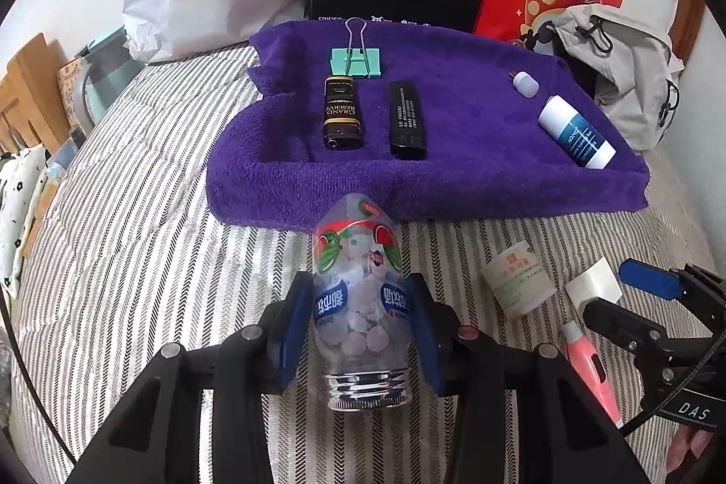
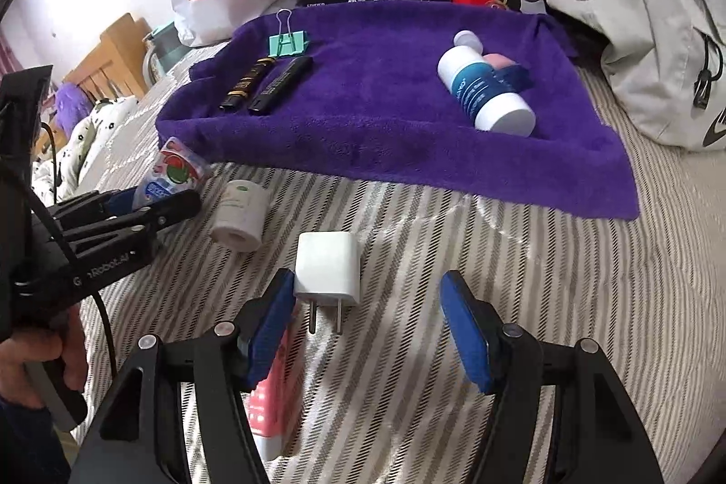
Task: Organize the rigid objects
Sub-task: 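Grasp the white USB charger with the right tool while the left tool holds the bottle, then carry the bottle with the left tool while the right tool carries the charger onto the towel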
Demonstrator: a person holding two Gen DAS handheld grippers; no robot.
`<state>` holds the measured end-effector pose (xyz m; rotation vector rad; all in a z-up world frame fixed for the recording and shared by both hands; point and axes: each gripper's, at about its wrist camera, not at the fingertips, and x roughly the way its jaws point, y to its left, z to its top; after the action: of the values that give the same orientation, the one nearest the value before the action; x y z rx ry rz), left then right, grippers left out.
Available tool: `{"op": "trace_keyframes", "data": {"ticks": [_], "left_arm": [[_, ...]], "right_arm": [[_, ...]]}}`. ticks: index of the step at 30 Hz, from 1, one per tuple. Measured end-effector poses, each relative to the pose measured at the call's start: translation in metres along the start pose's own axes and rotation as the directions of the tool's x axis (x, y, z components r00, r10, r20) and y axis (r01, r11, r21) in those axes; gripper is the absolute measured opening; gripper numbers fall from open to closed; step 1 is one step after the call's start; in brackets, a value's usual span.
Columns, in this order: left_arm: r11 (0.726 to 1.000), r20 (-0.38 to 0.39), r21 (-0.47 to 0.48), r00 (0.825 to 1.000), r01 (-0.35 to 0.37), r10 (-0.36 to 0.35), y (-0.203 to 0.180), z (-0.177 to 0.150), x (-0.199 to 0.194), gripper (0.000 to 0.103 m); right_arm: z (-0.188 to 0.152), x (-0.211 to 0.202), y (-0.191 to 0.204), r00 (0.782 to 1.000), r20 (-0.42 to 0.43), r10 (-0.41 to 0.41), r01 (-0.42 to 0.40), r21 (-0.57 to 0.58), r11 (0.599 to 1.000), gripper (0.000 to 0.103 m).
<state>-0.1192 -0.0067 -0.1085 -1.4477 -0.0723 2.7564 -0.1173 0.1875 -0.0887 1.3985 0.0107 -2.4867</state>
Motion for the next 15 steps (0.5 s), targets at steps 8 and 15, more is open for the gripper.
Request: {"op": "trace_keyframes", "data": {"ticks": [8,15], "left_arm": [[1.000,0.010,0.026,1.000,-0.009,0.009,0.000,0.000,0.001,0.040],[0.999,0.017,-0.002,0.999,0.051,-0.051,0.012,-0.003,-0.002,0.040]], "right_arm": [[0.002,0.008,0.006,0.999,0.019,-0.043,0.044,-0.059,0.997,0.056],[-0.001,0.003,0.001,0.999,0.026,-0.023,0.025,-0.087,0.996,0.027]]}}
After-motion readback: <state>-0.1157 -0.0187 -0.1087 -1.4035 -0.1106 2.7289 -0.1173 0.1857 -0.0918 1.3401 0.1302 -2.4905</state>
